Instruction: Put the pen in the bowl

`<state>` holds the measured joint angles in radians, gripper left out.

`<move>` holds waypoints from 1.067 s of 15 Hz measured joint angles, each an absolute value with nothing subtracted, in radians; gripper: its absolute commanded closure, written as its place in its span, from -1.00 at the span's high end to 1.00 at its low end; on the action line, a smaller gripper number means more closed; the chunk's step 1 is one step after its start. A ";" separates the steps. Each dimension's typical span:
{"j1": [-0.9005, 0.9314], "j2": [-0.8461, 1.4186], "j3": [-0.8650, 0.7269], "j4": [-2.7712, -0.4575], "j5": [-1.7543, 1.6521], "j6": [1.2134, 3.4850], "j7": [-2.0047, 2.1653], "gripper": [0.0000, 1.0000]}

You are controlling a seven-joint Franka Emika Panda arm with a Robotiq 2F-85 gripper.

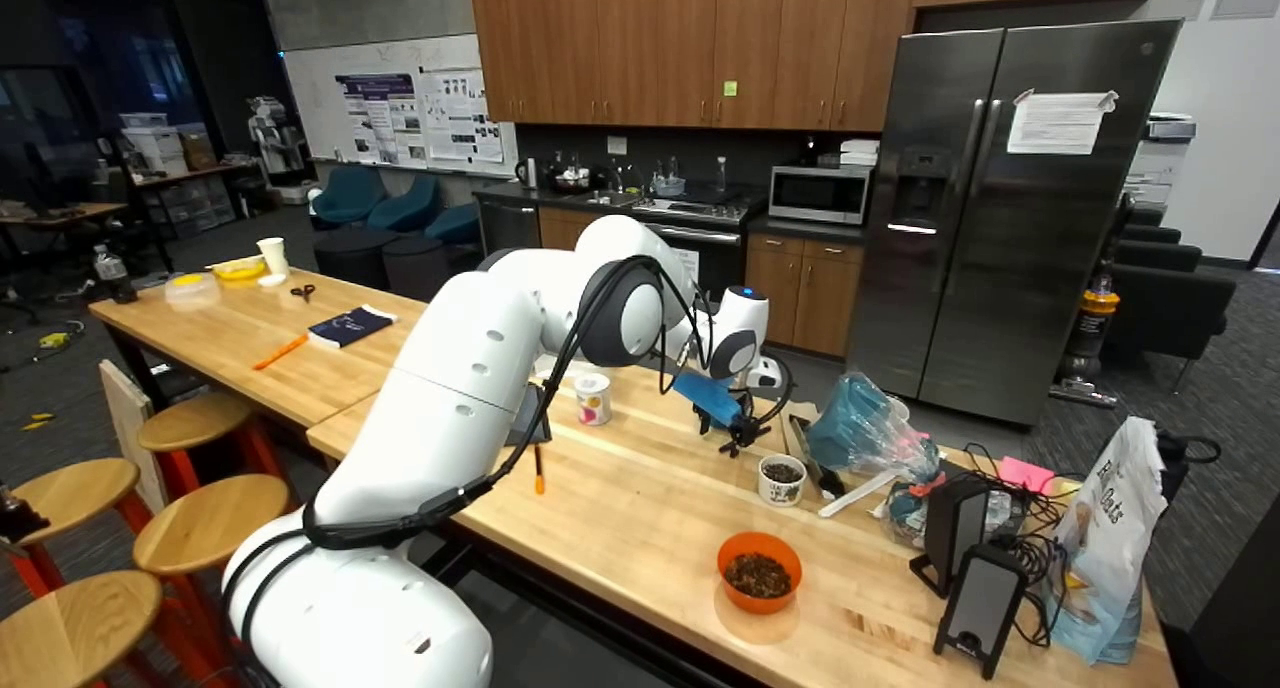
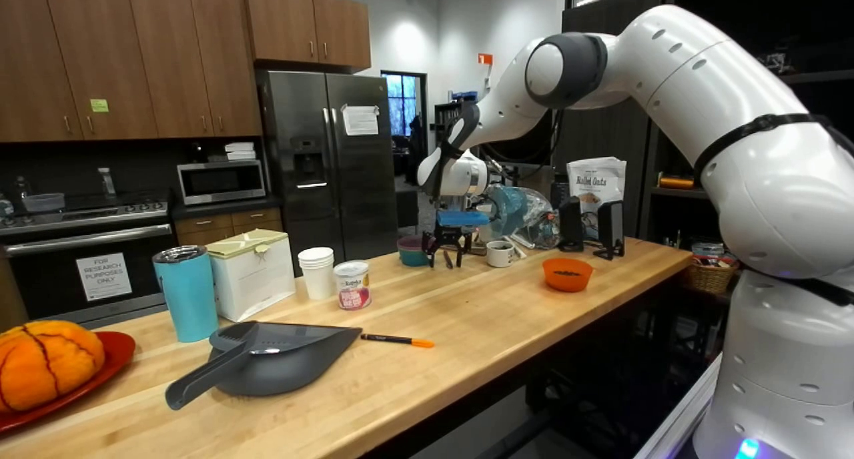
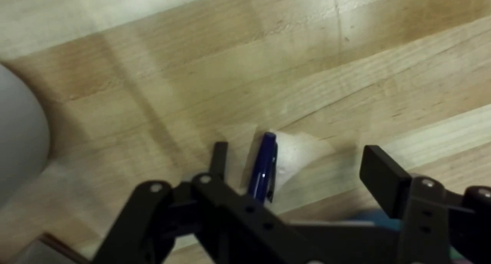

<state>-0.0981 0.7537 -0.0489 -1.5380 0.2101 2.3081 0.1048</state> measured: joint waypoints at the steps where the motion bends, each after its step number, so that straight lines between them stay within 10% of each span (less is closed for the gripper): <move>1: -0.098 0.755 -0.049 -1.536 0.209 2.308 0.105 0.16; 8: -0.098 0.754 -0.061 -1.519 0.180 2.291 0.105 -0.94; 16: -0.087 0.754 -0.057 -1.507 0.180 2.294 0.105 -0.93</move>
<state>-0.0869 0.7540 -0.0571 -1.5071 0.1801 2.2943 0.1051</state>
